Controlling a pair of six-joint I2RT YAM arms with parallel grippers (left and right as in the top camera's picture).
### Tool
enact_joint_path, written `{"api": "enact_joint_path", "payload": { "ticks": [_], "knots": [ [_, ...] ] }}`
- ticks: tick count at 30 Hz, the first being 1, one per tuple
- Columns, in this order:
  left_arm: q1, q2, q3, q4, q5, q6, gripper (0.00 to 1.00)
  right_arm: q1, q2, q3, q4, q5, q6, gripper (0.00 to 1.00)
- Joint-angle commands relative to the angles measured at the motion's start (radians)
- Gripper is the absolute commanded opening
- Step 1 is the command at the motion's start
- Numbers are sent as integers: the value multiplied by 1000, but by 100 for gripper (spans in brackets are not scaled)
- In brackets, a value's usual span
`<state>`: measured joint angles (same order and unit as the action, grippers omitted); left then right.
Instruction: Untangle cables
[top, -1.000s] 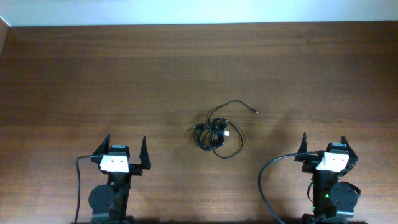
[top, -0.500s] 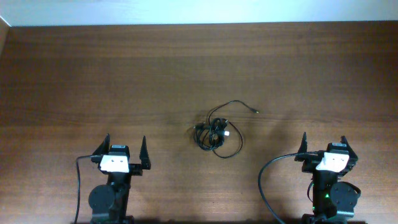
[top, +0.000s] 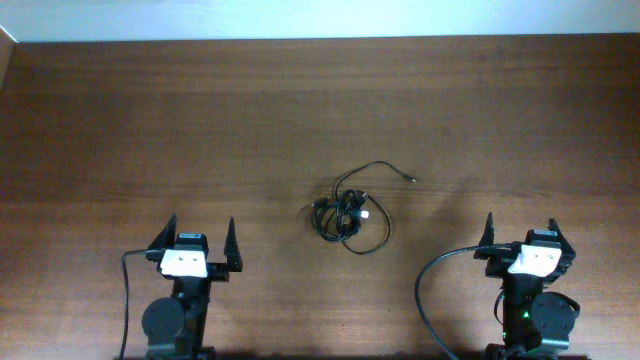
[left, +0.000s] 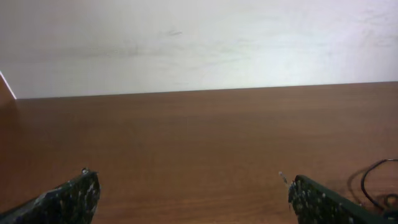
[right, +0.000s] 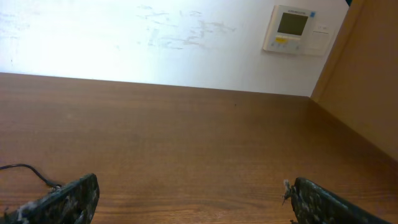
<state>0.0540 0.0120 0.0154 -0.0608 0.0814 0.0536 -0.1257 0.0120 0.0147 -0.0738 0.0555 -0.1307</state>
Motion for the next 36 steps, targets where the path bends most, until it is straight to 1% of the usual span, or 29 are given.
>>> {"api": "enact_joint_path", "payload": {
  "ticks": [1, 8, 9, 12, 13, 16, 17, 19, 20, 23, 24, 28, 31, 36],
  "knots": [
    [8, -6, -6, 84, 64, 15, 99, -6, -6, -9, -4, 2, 5, 99],
    [8, -6, -5, 473, 80, 15, 99, -6, -6, -9, -4, 2, 5, 98],
    [8, -6, -1, 495, 80, 15, 99, -6, -6, -9, -4, 2, 5, 99],
    [8, -6, 50, 486, 82, 13, 99, -6, -6, -9, -4, 2, 5, 99],
    [8, -6, 76, 466, 93, 6, 99, -6, -6, -9, -4, 2, 5, 98],
    [8, -3, 183, 280, 114, 4, 99, -6, -6, -9, -4, 2, 5, 99],
    [8, 8, 246, 195, 114, 4, 99, -6, -6, -9, -4, 2, 5, 99],
    [8, 34, 313, 124, 114, 4, 99, -6, -6, -9, -4, 2, 5, 99],
    [8, 71, 375, 64, 114, 4, 99, -6, -6, -9, -4, 2, 5, 99],
    [8, 177, 484, -35, 119, 4, 99, -6, -6, -9, -4, 2, 5, 99],
    [8, 220, 517, -60, 143, 4, 99, -6, -6, -9, -4, 2, 5, 99],
    [8, 450, 672, -130, 329, 4, 99, -6, -6, -9, -4, 2, 5, 99],
    [8, 571, 751, -188, 425, 4, 99, -6, -6, -9, -4, 2, 5, 99],
    [5, 688, 771, -188, 614, 4, 99, -6, -6, -9, -4, 2, 5, 99]
  ]
}}
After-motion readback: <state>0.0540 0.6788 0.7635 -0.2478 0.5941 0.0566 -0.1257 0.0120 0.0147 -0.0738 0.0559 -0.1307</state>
